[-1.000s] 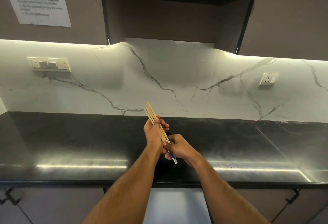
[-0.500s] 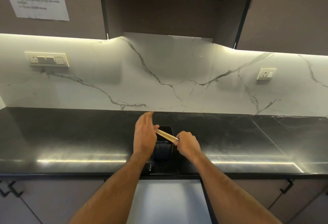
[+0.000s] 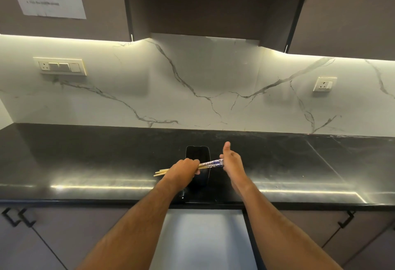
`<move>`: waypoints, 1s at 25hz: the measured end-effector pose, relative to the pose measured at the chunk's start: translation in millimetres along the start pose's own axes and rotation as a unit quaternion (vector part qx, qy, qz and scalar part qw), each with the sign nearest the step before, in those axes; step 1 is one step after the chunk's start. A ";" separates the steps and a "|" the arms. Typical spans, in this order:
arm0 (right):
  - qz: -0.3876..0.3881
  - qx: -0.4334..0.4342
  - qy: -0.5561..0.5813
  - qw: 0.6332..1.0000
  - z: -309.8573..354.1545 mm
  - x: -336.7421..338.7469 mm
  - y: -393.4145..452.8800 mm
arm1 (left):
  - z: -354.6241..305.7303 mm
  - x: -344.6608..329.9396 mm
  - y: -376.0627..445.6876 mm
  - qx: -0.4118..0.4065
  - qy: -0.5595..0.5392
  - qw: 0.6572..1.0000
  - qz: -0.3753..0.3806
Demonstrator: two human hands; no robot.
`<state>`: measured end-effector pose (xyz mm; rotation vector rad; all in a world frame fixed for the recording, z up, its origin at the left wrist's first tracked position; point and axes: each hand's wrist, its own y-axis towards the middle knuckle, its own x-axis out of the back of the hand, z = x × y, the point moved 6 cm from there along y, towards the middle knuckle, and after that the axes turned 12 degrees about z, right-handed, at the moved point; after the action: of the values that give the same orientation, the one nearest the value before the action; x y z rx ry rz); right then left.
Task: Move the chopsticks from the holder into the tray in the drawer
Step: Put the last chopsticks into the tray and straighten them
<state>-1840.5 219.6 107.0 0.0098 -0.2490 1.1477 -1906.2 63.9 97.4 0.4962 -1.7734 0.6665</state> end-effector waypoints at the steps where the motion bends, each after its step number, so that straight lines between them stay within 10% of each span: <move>1: 0.010 -0.039 0.075 0.996 -8.4 -2.7 1.5 | -2.8 -3.5 2.0 -0.002 -0.001 1.000 0.005; 6: 0.030 -0.045 0.118 0.992 -29.7 -12.1 4.8 | -12.5 -23.5 10.2 0.002 -0.009 1.000 0.030; 9: 0.022 0.107 -0.170 0.979 -18.1 -5.5 -5.6 | -6.2 -40.9 10.8 0.014 0.008 0.999 0.038; 12: 0.131 0.219 -0.515 0.818 -25.2 -34.3 -19.5 | -4.4 -59.5 15.7 0.036 0.017 0.998 0.051; 15: 0.176 0.157 -0.664 0.710 -56.8 -52.7 -18.4 | -10.3 -79.6 21.2 0.049 0.024 0.995 0.083; 25: 0.222 0.038 -0.644 0.731 -137.8 -41.5 -37.5 | 8.8 -156.0 -19.0 0.043 0.043 0.993 0.101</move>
<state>-1796.4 185.3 -30.9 0.8993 -1.5152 1.4639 -1855.4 44.0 -50.2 0.3414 -1.7326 0.8956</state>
